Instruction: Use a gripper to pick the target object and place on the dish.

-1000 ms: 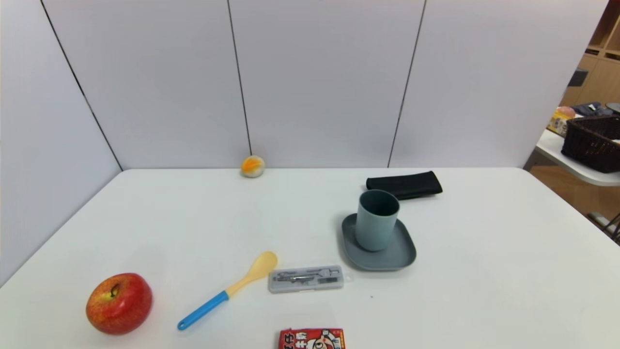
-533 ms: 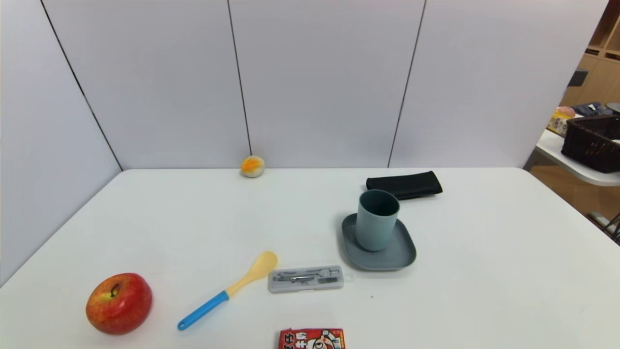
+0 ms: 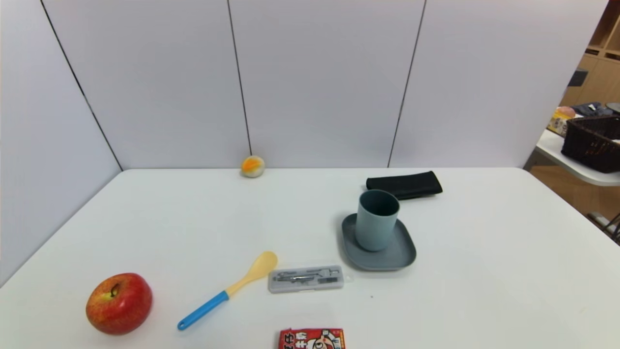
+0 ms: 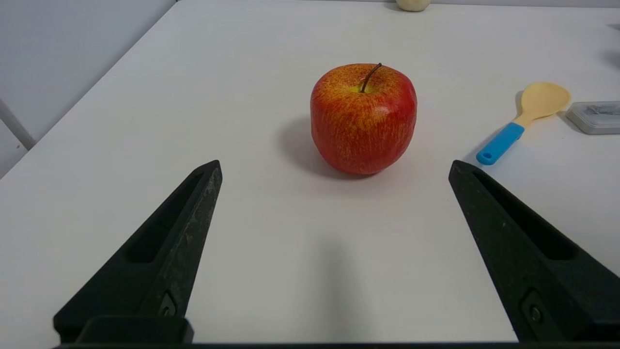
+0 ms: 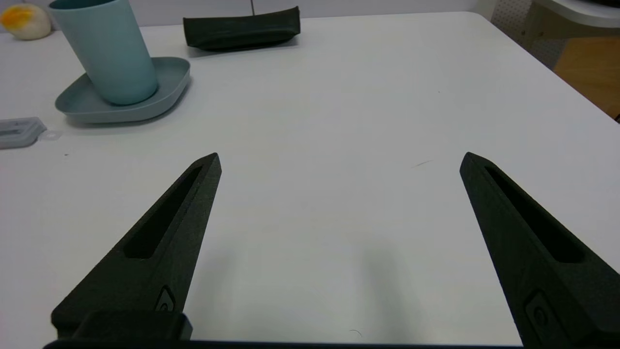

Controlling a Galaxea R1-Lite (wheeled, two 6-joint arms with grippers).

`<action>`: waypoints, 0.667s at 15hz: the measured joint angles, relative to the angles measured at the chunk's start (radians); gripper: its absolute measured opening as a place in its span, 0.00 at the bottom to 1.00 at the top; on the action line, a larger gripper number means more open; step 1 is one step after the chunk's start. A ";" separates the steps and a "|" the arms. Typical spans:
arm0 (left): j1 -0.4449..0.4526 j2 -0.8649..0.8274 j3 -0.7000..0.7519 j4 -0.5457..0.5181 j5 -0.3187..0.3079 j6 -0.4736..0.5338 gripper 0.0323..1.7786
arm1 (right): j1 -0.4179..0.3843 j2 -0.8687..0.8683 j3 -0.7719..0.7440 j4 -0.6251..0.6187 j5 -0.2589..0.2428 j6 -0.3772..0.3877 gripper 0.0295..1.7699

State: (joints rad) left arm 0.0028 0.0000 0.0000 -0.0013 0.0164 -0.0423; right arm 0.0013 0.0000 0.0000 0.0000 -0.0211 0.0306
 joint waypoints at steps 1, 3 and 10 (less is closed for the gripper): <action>0.000 0.000 0.000 0.000 0.000 0.000 0.95 | 0.000 0.000 0.000 0.000 0.000 0.000 0.97; 0.000 0.000 0.000 0.000 0.000 0.000 0.95 | 0.000 0.000 0.000 0.000 0.000 0.000 0.97; 0.000 0.000 0.000 0.000 0.000 0.000 0.95 | 0.000 0.000 0.000 0.000 0.000 0.001 0.97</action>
